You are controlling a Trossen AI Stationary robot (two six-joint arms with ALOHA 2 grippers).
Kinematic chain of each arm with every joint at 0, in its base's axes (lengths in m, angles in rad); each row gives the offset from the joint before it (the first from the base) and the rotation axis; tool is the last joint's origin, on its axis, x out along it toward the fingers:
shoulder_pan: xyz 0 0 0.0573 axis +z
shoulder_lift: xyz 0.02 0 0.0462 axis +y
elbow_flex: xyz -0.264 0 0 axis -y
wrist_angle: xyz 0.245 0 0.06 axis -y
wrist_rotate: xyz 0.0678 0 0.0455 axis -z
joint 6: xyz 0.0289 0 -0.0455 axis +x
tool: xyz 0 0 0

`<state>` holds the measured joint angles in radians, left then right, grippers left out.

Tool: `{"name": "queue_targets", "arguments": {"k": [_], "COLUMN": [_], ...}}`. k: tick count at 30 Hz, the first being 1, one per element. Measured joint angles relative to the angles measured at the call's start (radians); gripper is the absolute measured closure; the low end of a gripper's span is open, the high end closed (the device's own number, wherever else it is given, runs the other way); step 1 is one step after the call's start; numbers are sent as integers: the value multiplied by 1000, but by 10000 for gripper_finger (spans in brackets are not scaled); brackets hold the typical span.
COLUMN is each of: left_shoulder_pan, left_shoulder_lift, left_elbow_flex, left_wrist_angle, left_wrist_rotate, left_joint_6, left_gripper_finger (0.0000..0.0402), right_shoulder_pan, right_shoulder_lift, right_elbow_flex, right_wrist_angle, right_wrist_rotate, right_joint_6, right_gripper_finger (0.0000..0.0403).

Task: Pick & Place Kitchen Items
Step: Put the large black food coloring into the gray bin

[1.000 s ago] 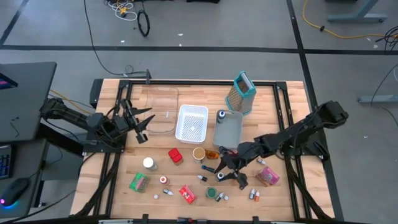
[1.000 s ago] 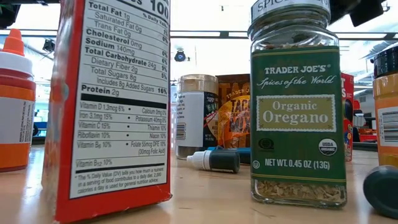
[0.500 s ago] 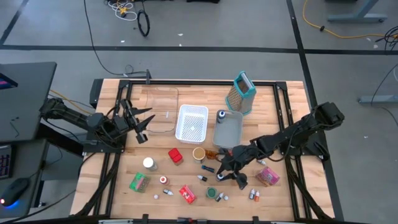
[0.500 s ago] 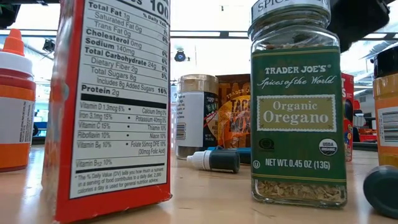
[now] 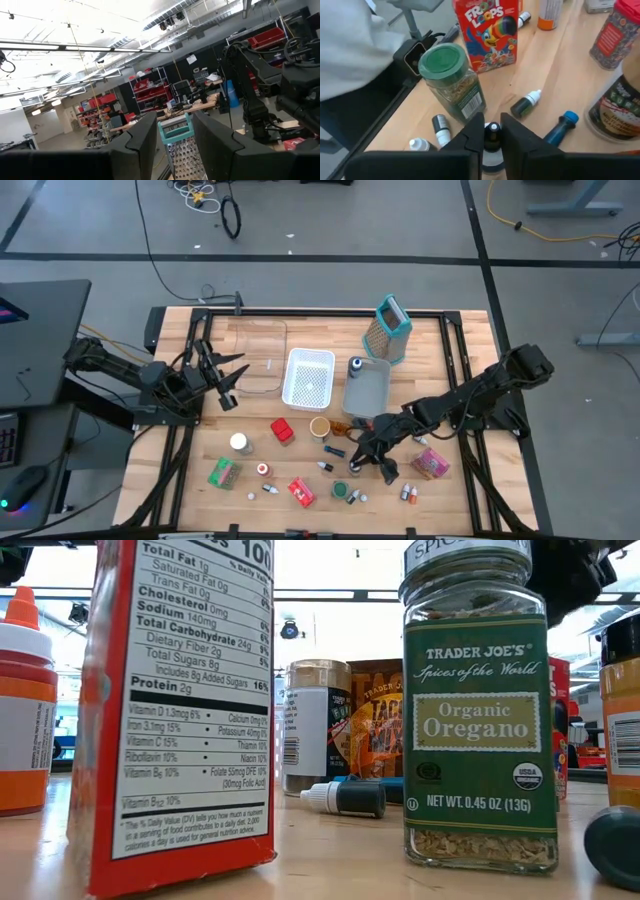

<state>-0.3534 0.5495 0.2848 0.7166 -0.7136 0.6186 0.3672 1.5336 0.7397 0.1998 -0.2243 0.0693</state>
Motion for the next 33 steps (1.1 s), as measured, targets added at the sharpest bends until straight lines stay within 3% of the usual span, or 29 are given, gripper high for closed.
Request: {"name": "queue_targets", "arguments": {"k": [6, 15, 25, 33], "left_shoulder_pan": [0, 0, 0, 0], "left_shoulder_lift": [0, 0, 0, 0], "left_elbow_flex": [0, 0, 0, 0], "left_wrist_angle": [0, 0, 0, 0], "left_wrist_rotate": [0, 0, 0, 0], "left_joint_6": [2, 5, 10, 17], "left_gripper_finger": [264, 264, 264, 264], "right_shoulder_pan": [0, -3, -47, -148], "right_shoulder_lift": [-43, -227, -466, -513], "right_elbow_flex": [0, 1, 1, 1], "right_wrist_angle": [116, 32, -221, -382], "right_wrist_rotate": [-46, 3, 281, 603], "right_joint_6": [-85, -252, -299, -282], "right_gripper_finger": [353, 356, 357, 357]}}
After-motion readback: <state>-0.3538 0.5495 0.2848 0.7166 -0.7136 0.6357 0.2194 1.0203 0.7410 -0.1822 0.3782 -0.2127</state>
